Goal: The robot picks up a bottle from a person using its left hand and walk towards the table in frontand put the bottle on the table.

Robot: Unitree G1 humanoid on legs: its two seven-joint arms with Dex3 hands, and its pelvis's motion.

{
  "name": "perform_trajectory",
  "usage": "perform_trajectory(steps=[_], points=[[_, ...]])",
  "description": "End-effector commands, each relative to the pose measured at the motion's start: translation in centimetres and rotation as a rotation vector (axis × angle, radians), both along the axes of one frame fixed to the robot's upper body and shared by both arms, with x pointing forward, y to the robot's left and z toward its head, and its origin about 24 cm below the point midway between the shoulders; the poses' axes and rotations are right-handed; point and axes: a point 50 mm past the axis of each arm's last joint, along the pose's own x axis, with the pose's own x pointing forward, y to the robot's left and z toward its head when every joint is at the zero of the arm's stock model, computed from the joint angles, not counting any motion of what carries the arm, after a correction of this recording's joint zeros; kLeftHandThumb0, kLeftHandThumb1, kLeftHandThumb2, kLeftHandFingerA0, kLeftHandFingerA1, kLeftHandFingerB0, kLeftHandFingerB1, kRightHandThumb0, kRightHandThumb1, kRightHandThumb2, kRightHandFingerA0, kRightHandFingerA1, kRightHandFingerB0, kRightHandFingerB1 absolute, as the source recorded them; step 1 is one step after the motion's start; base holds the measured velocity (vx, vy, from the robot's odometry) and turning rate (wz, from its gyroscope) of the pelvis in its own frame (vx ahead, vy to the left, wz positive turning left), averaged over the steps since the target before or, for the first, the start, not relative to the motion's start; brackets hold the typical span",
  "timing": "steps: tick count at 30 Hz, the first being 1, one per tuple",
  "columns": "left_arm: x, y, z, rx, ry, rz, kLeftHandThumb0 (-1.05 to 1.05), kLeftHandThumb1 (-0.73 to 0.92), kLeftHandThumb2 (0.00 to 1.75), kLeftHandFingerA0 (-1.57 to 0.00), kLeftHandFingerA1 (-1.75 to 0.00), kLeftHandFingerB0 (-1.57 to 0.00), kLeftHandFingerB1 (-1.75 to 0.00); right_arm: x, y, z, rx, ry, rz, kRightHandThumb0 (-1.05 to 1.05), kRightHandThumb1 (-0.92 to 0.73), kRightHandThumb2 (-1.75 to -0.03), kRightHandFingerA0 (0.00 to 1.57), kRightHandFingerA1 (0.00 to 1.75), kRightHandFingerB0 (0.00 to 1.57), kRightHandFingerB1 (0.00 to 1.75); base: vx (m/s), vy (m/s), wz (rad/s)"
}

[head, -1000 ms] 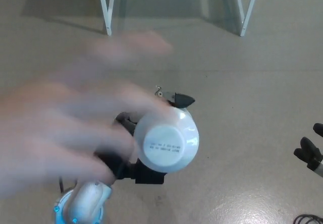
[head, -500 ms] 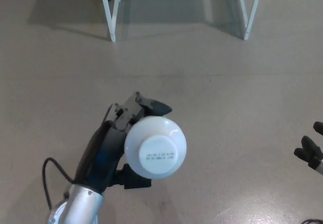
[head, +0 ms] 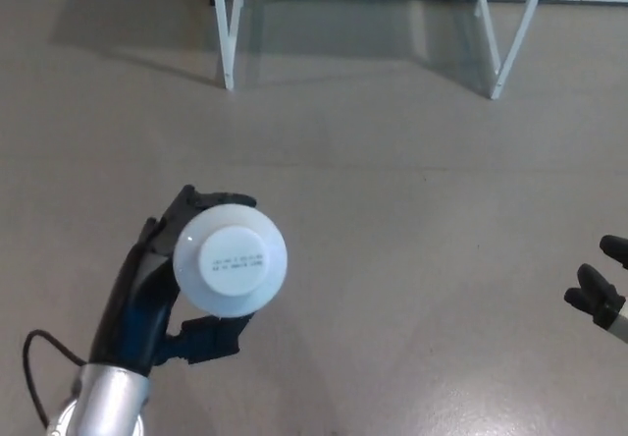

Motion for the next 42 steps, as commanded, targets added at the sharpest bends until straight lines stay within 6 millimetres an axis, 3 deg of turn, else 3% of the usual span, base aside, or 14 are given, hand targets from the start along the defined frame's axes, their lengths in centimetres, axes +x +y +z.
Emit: perform_trajectory(steps=[1, 14, 15, 18, 19, 27, 31, 42], points=[[0.2, 0.1, 0.3, -0.063, 0.029, -0.005, -0.20, 0.83, 1.31, -1.19, -1.27, -0.68, -1.02, -0.2, -0.6, 0.1, -0.012, -0.003, -0.015, -0.42, -0.38, -0.71, 0.62, 0.92, 0.33, 0.65, 0.26, -0.043, 0.06], [0.3, -0.1, 0.6, -0.084, 0.042, -0.008, -0.21, 0.81, 1.30, -1.19, -1.27, -0.73, -1.04, -0.4, -0.6, 0.0, -0.026, 0.000, 0.005, -0.44, -0.39, -0.73, 0.63, 0.92, 0.34, 0.67, 0.35, -0.112, 0.06], [0.2, -0.1, 0.6, -0.079, 0.045, -0.004, -0.39, 0.92, 0.95, -0.94, -1.75, -0.37, -1.68, -0.4, -0.6, 0.0, -0.036, 0.007, 0.007, -0.44, -0.40, -0.73, 0.63, 0.90, 0.35, 0.67, 0.38, -0.024, -0.13], [0.1, -0.2, 0.6, -0.100, 0.047, -0.014, -0.37, 0.92, 0.97, -0.94, -1.75, -0.38, -1.72, -0.6, -0.7, -0.2, -0.036, 0.011, 0.006, -0.45, -0.40, -0.73, 0.58, 0.89, 0.34, 0.66, 0.36, 0.010, -0.21], [0.1, -0.2, 0.7, -0.093, 0.047, -0.012, -0.20, 0.83, 1.32, -1.19, -1.27, -0.77, -1.06, -0.6, -0.7, -0.2, -0.035, 0.011, 0.006, -0.48, -0.39, -0.74, 0.54, 0.87, 0.34, 0.67, 0.38, 0.031, -0.25], [-0.1, -0.5, 0.5, -0.101, 0.070, -0.008, -0.19, 0.83, 1.32, -1.20, -1.27, -0.77, -1.07, -0.9, -0.8, -0.4, -0.037, 0.016, 0.000, -0.47, -0.38, -0.74, 0.65, 0.92, 0.34, 0.67, 0.51, 0.130, -0.16], [-0.3, -0.5, 0.4, -0.097, 0.075, -0.012, -0.19, 0.83, 1.32, -1.19, -1.27, -0.76, -1.06, -1.4, -0.8, -0.7, -0.034, 0.028, -0.004, -0.46, -0.38, -0.75, 0.58, 0.88, 0.35, 0.66, 0.51, 0.118, 0.11], [-1.7, -0.6, -0.4, -0.105, 0.102, -0.034, -0.18, 0.83, 1.33, -1.20, -1.27, -0.78, -1.07, -3.3, -1.0, -2.0, -0.044, 0.070, -0.001, -0.45, -0.39, -0.75, 0.62, 0.90, 0.35, 0.67, 0.50, -0.049, 0.17]])
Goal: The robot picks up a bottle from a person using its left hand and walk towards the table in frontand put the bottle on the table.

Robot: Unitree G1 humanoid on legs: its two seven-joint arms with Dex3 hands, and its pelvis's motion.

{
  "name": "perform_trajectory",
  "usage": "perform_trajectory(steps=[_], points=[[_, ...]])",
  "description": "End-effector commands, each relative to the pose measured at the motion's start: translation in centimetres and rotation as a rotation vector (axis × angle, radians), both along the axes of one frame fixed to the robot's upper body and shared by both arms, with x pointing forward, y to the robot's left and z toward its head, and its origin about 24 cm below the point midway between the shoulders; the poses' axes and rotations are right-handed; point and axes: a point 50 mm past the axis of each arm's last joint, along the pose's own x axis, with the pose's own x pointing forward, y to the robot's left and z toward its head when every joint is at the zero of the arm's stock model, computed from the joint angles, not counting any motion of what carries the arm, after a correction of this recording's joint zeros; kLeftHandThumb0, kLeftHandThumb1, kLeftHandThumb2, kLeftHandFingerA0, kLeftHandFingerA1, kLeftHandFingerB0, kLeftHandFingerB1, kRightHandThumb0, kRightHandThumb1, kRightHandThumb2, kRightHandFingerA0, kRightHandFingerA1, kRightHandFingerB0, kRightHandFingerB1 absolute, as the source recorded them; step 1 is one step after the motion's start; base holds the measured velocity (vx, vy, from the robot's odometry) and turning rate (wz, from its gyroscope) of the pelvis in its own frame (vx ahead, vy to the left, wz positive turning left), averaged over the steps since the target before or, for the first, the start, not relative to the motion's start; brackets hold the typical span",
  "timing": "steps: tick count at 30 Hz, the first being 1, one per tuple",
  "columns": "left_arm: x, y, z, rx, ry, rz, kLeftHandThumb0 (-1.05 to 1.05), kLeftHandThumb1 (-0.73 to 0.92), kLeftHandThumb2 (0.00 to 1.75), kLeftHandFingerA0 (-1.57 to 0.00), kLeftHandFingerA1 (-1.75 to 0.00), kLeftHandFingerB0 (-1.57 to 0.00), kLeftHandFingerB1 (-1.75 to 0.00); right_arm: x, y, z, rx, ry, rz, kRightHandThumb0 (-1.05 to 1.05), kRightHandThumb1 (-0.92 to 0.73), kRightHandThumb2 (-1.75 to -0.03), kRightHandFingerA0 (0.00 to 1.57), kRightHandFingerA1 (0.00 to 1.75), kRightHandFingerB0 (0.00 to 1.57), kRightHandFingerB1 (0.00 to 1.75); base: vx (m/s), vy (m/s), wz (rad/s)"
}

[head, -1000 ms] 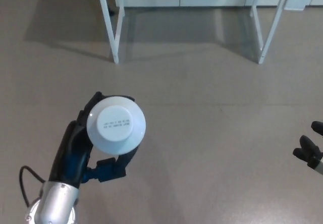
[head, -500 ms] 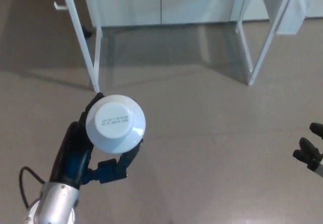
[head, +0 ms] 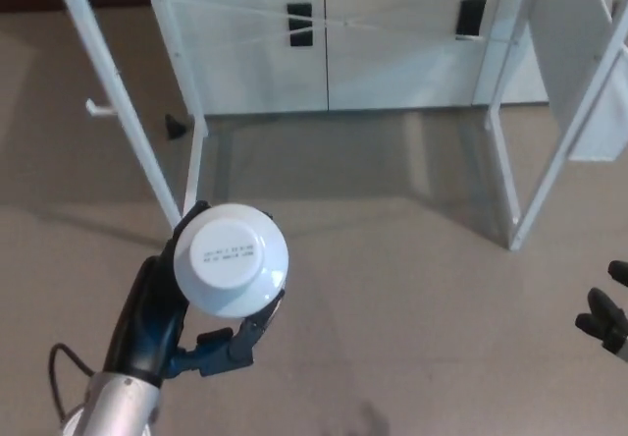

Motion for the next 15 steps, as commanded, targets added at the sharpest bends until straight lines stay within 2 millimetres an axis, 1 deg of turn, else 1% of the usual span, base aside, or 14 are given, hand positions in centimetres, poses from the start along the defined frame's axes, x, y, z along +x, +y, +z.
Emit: perform_trajectory(steps=[1, 3, 7, 8, 10, 11, 12, 14, 15], points=[[-0.7, 0.0, 0.1, 0.002, -0.009, -0.012, -0.18, 0.83, 1.33, -1.20, -1.27, -0.78, -1.07, -1.4, -0.3, -0.8, -0.011, 0.024, 0.001, -0.45, -0.39, -0.75, 0.62, 0.90, 0.35, 0.67, 0.38, -0.052, -0.07], [-0.8, 0.0, 0.1, -0.002, -0.011, -0.018, -0.19, 0.83, 1.32, -1.20, -1.27, -0.77, -1.07, -1.6, -0.3, -1.0, -0.015, 0.032, -0.001, -0.42, -0.43, -0.75, 0.61, 0.89, 0.35, 0.67, 0.37, -0.035, -0.12], [-0.9, -0.2, 0.4, 0.003, -0.018, -0.029, -0.20, 0.83, 1.32, -1.20, -1.27, -0.74, -1.05, -1.8, -0.3, -1.1, -0.012, 0.033, 0.000, -0.41, -0.40, -0.76, 0.67, 0.93, 0.35, 0.68, 0.37, -0.001, -0.27], [-1.0, -0.2, 0.6, 0.003, -0.022, -0.031, -0.19, 0.83, 1.32, -1.20, -1.27, -0.74, -1.05, -1.8, -0.3, -1.1, -0.015, 0.035, 0.000, -0.41, -0.40, -0.76, 0.65, 0.92, 0.36, 0.68, 0.39, 0.020, -0.32], [-1.1, -0.4, 1.1, -0.010, -0.035, -0.043, -0.19, 0.84, 1.32, -1.20, -1.27, -0.75, -1.05, -1.9, -0.3, -1.2, -0.014, 0.038, -0.004, -0.42, -0.40, -0.76, 0.66, 0.93, 0.36, 0.68, 0.53, 0.196, -0.31], [-1.3, -0.5, 1.3, -0.020, -0.041, -0.050, -0.19, 0.84, 1.32, -1.20, -1.27, -0.75, -1.06, -2.0, -0.4, -1.2, -0.013, 0.039, -0.006, -0.43, -0.40, -0.76, 0.67, 0.93, 0.37, 0.69, 0.53, 0.247, 0.46], [-1.5, -0.6, 1.4, -0.026, -0.045, -0.059, -0.19, 0.83, 1.32, -1.20, -1.27, -0.75, -1.06, -2.3, -0.4, -1.5, -0.014, 0.046, -0.009, -0.43, -0.41, -0.76, 0.68, 0.92, 0.37, 0.68, 0.49, 0.261, -0.94], [-1.9, -0.7, 1.7, -0.028, -0.054, -0.066, -0.20, 0.83, 1.32, -1.21, -1.27, -0.76, -1.06, -2.7, -0.4, -1.7, -0.012, 0.052, -0.011, -0.42, -0.42, -0.77, 0.68, 0.92, 0.37, 0.68, 0.47, 0.224, -0.07], [-2.3, -0.9, 2.0, -0.046, -0.065, -0.079, -0.19, 0.83, 1.32, -1.21, -1.27, -0.77, -1.07, -3.2, -0.5, -1.9, -0.010, 0.059, -0.013, -0.43, -0.39, -0.78, 0.67, 0.91, 0.36, 0.68, 0.44, 0.213, 0.04]])
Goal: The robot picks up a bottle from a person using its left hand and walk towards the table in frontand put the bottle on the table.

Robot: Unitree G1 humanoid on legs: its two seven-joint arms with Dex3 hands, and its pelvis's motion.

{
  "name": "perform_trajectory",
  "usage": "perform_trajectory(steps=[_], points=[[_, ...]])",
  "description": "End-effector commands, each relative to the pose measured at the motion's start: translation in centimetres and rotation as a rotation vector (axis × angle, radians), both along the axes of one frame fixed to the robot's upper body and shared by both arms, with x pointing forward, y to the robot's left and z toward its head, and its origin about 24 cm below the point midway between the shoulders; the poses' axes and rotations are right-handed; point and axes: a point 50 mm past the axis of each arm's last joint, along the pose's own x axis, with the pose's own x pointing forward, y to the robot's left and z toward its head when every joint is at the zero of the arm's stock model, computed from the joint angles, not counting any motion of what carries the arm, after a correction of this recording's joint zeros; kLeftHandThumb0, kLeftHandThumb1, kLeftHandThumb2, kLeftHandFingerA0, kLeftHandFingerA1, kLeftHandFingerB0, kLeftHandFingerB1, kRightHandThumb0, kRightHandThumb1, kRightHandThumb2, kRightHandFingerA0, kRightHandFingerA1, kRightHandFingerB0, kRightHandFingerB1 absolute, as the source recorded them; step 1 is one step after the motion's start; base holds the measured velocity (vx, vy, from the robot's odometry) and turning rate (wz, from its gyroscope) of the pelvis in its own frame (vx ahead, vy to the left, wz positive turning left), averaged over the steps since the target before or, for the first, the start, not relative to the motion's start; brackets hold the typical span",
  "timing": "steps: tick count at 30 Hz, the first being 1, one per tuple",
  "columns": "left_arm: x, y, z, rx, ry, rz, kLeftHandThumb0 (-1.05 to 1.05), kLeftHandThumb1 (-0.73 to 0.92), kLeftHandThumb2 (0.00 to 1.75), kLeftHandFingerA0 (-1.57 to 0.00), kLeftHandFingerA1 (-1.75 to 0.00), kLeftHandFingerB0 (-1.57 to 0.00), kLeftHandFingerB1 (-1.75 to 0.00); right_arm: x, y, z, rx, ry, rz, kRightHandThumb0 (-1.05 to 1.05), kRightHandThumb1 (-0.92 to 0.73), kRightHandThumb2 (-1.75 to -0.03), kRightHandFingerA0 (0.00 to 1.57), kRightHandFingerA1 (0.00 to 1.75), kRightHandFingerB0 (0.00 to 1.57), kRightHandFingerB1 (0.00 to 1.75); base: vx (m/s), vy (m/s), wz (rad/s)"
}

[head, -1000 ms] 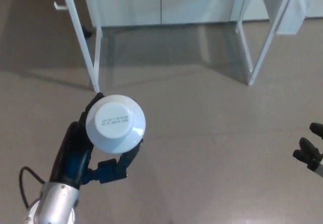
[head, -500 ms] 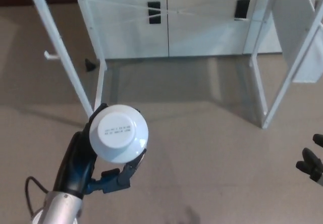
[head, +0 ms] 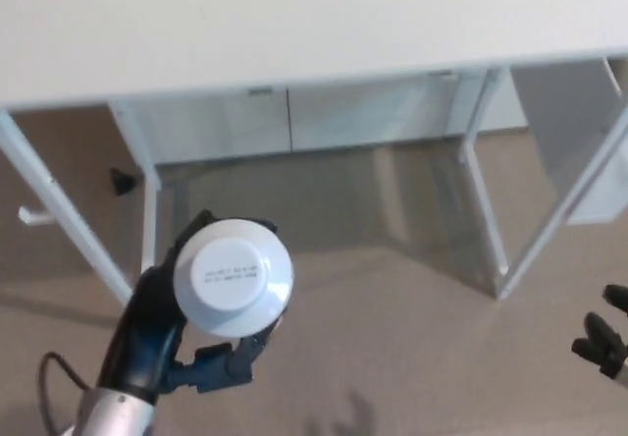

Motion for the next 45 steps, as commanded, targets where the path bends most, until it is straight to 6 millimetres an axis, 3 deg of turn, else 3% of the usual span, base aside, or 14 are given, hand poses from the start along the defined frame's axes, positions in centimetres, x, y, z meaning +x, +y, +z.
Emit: perform_trajectory(steps=[1, 7, 17, 18, 19, 25, 29, 34, 40, 41, 43, 44, 45], points=[[-1.2, -0.6, 1.1, -0.063, -0.037, -0.049, -0.19, 0.83, 1.32, -1.21, -1.27, -0.76, -1.06, -1.9, -0.7, -0.9, -0.008, 0.027, -0.018, -0.44, -0.40, -0.77, 0.65, 0.89, 0.35, 0.67, 0.43, 0.201, 0.06], [-2.5, -0.9, 2.4, -0.062, -0.086, -0.086, -0.20, 0.83, 1.31, -1.22, -1.27, -0.68, -1.02, -4.5, -1.1, -2.2, 0.002, 0.075, -0.055, -0.41, -0.42, -0.76, 0.69, 0.89, 0.37, 0.67, 0.42, 0.161, 0.16], [-2.0, -0.1, 5.5, -0.085, -0.203, -0.099, -0.18, 0.84, 1.32, -1.18, -1.26, -0.61, -0.98, -7.1, -1.5, -3.3, 0.010, 0.122, -0.085, -0.40, -0.43, -0.78, 0.66, 0.89, 0.36, 0.67, 0.20, -0.095, 0.09], [-1.9, 0.0, 5.7, -0.078, -0.213, -0.093, -0.33, 0.92, 0.95, -0.89, -1.75, -0.32, -1.61, -7.2, -1.5, -3.3, 0.006, 0.127, -0.086, -0.38, -0.45, -0.78, 0.68, 0.90, 0.37, 0.66, 0.00, 0.000, 0.00], [-1.8, 0.1, 5.9, -0.073, -0.221, -0.087, -0.33, 0.92, 0.95, -0.87, -1.75, -0.33, -1.60, -7.5, -1.5, -3.4, 0.005, 0.131, -0.088, -0.37, -0.41, -0.90, 0.70, 0.87, 0.36, 0.66, 0.09, -0.029, -0.08], [-0.4, 1.3, 7.2, -0.062, -0.251, -0.019, -0.30, 0.92, 0.93, -0.82, -1.75, -0.31, -1.54, -8.1, -1.4, -3.7, 0.019, 0.139, -0.093, -0.35, -0.42, -0.90, 0.70, 0.87, 0.37, 0.66, 0.10, 0.069, -0.08], [1.8, 2.7, 7.9, -0.048, -0.272, 0.022, -0.32, 0.92, 0.94, -0.88, -1.75, -0.39, -1.59, -8.2, -1.4, -3.8, 0.015, 0.141, -0.099, -0.33, -0.43, -0.91, 0.69, 0.86, 0.37, 0.67, 0.17, 0.128, 0.11], [4.5, 4.2, 9.0, -0.029, -0.275, 0.096, -0.30, 0.92, 0.87, -0.92, -1.75, -0.40, -1.50, -8.0, -1.8, -3.5, 0.016, 0.131, -0.116, -0.36, -0.41, -0.89, 0.70, 0.87, 0.37, 0.67, 0.10, 0.061, 0.06], [8.6, 6.9, 11.8, 0.043, -0.285, 0.175, -0.19, 0.90, 0.70, -1.00, -1.52, -0.62, -1.19, -7.7, -2.2, -3.1, 0.010, 0.108, -0.122, -0.36, -0.44, -0.90, 0.66, 0.86, 0.35, 0.66, 0.11, 0.000, 0.04], [9.3, 7.3, 12.2, 0.044, -0.275, 0.189, -0.19, 0.87, 0.68, -1.00, -1.49, -0.67, -1.13, -7.5, -2.3, -3.0, 0.010, 0.104, -0.125, -0.36, -0.50, -0.76, 0.65, 0.91, 0.35, 0.66, 0.14, -0.016, 0.32], [10.1, 7.7, 12.5, 0.046, -0.258, 0.204, -0.18, 0.85, 0.68, -1.02, -1.42, -0.71, -1.07, -7.3, -2.4, -2.9, -0.001, 0.101, -0.129, -0.37, -0.50, -0.76, 0.66, 0.89, 0.37, 0.66, 0.10, -0.043, -0.06], [10.9, 7.9, 12.5, 0.025, -0.222, 0.214, -0.17, 0.85, 0.65, -1.06, -1.34, -0.74, -1.01, -7.2, -2.4, -2.9, 0.013, 0.095, -0.151, -0.37, -0.43, -0.88, 0.71, 0.90, 0.39, 0.67, 0.08, -0.064, -0.06], [11.3, 8.0, 12.4, 0.017, -0.205, 0.210, -0.17, 0.83, 0.67, -1.05, -1.35, -0.76, -0.99, -7.1, -2.4, -2.8, 0.015, 0.093, -0.150, -0.36, -0.41, -0.89, 0.70, 0.90, 0.38, 0.67, 0.00, 0.000, 0.00]])
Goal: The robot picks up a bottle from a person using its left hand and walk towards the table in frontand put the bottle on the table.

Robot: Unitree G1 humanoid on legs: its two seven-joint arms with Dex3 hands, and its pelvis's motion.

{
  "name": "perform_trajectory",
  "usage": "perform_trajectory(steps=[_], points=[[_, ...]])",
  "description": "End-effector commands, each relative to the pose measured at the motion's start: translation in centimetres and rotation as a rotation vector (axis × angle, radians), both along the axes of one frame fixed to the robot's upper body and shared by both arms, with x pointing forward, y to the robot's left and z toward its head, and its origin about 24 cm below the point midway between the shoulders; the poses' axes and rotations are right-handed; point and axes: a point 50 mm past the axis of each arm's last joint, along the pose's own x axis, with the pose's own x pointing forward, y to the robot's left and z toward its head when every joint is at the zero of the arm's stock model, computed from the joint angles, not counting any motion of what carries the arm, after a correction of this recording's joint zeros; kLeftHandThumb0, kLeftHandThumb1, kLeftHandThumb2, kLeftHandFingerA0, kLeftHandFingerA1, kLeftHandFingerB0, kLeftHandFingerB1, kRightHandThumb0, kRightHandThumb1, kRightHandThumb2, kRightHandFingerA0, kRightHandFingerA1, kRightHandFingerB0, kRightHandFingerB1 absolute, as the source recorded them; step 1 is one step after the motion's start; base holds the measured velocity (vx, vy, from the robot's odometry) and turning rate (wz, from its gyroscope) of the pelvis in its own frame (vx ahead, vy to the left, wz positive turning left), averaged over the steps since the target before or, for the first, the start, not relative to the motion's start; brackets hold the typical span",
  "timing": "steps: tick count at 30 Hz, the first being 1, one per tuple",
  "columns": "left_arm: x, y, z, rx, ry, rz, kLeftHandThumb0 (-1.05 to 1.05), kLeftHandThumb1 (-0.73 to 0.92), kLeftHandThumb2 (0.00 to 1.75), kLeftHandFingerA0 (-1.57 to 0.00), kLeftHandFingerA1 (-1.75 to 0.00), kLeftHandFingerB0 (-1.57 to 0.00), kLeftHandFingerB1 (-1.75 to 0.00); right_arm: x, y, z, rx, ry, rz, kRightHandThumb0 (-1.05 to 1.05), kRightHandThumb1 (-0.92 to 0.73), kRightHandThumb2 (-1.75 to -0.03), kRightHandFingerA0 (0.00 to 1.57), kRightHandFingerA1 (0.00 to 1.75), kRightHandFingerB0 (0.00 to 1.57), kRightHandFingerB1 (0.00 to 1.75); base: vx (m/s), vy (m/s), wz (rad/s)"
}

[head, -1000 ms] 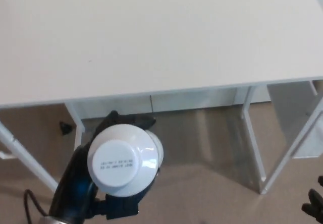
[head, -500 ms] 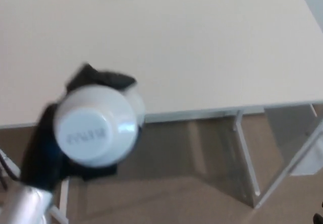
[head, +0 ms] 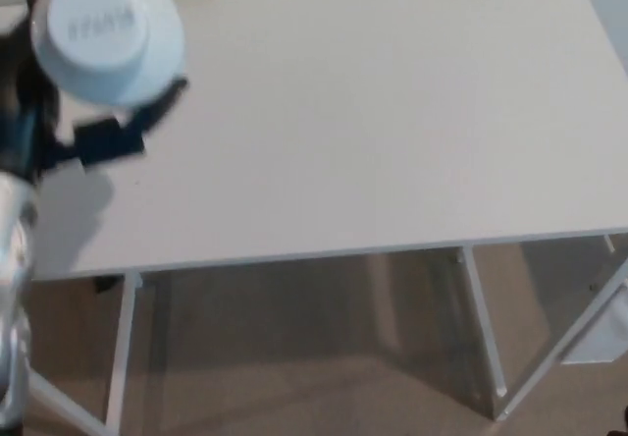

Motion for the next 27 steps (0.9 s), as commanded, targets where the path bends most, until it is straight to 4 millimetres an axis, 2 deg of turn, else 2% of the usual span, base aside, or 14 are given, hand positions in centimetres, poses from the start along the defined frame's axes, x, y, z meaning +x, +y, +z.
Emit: perform_trajectory(steps=[1, 2, 3, 4, 8, 10, 13, 15, 16, 19, 20, 25, 27], points=[[1.9, 1.5, 0.1, -0.048, 0.109, 0.044, -0.17, 0.83, 0.67, -1.05, -1.35, -0.76, -0.99, 0.3, -0.1, 0.2, 0.009, -0.023, -0.035, -0.36, -0.41, -0.89, 0.70, 0.90, 0.38, 0.67, 0.00, 0.000, 0.00], [2.1, 1.4, 0.1, -0.052, 0.119, 0.043, -0.17, 0.83, 0.67, -1.04, -1.36, -0.76, -0.98, 0.3, -0.2, 0.2, 0.009, -0.023, -0.038, -0.32, -0.47, -0.77, 0.66, 0.93, 0.37, 0.65, 0.07, -0.005, -0.08], [2.5, 1.2, 0.0, -0.058, 0.141, 0.038, -0.17, 0.84, 0.65, -1.06, -1.34, -0.77, -0.98, 0.4, -0.2, 0.2, 0.011, -0.023, -0.045, -0.30, -0.50, -0.77, 0.65, 0.91, 0.37, 0.65, 0.07, 0.041, -0.10], [2.8, 1.1, -0.2, -0.074, 0.170, 0.029, -0.17, 0.84, 0.65, -1.06, -1.32, -0.79, -0.97, 0.4, -0.2, 0.2, 0.007, -0.021, -0.043, -0.33, -0.46, -0.90, 0.64, 0.84, 0.35, 0.65, 0.07, 0.052, -0.10], [3.9, 0.7, -0.8, -0.102, 0.257, -0.021, -0.16, 0.84, 0.65, -1.06, -1.33, -0.78, -0.97, 0.6, -0.3, 0.4, -0.001, -0.025, -0.043, -0.32, -0.46, -0.90, 0.68, 0.86, 0.35, 0.65, 0.07, 0.068, -0.13], [4.7, 0.1, -1.6, -0.179, 0.359, -0.079, -0.17, 0.80, 0.69, -1.00, -1.39, -0.74, -0.94, 0.8, -0.4, 0.6, -0.006, -0.039, -0.036, -0.33, -0.45, -0.91, 0.65, 0.84, 0.34, 0.65, 0.07, 0.093, -0.04], [5.0, -0.1, -2.6, -0.219, 0.434, -0.111, -0.16, 0.79, 0.66, -1.02, -1.40, -0.73, -0.91, 0.9, -0.4, 0.6, -0.002, -0.043, -0.048, -0.34, -0.45, -0.91, 0.66, 0.84, 0.35, 0.66, 0.05, 0.110, 0.00], [5.0, -0.2, -3.4, -0.225, 0.471, -0.123, -0.17, 0.77, 0.64, -1.03, -1.37, -0.73, -0.91, 1.0, -0.5, 0.7, -0.001, -0.044, -0.049, -0.36, -0.45, -0.90, 0.69, 0.86, 0.36, 0.66, 0.05, 0.064, 0.19], [4.9, -0.4, -4.4, -0.257, 0.527, -0.123, -0.16, 0.77, 0.63, -0.99, -1.38, -0.70, -0.90, 1.1, -0.5, 0.7, -0.005, -0.044, -0.044, -0.36, -0.45, -0.90, 0.69, 0.86, 0.36, 0.66, 0.04, 0.019, 0.10], [4.7, -0.7, -5.1, -0.266, 0.565, -0.127, -0.15, 0.78, 0.64, -1.01, -1.40, -0.68, -0.88, 1.2, -0.5, 0.8, -0.002, -0.047, -0.045, -0.35, -0.45, -0.89, 0.69, 0.87, 0.36, 0.67, 0.01, 0.011, 0.08], [4.4, -1.1, -5.6, -0.261, 0.576, -0.142, -0.13, 0.80, 0.64, -0.96, -1.43, -0.69, -0.94, 1.2, -0.5, 0.8, -0.001, -0.047, -0.046, -0.36, -0.44, -0.89, 0.69, 0.86, 0.36, 0.66, 0.00, 0.000, 0.00], [3.3, -3.0, -6.8, -0.205, 0.592, -0.192, -0.16, 0.81, 0.65, -0.95, -1.43, -0.67, -0.89, 1.4, -0.5, 0.9, -0.003, -0.053, -0.043, -0.35, -0.44, -0.90, 0.68, 0.87, 0.35, 0.66, 0.00, 0.000, 0.00], [2.5, -4.4, -7.1, -0.181, 0.599, -0.213, -0.15, 0.87, 0.65, -0.96, -1.42, -0.66, -0.91, 1.5, -0.5, 0.9, -0.006, -0.054, -0.039, -0.37, -0.43, -0.91, 0.68, 0.86, 0.37, 0.67, 0.00, 0.000, 0.00]])
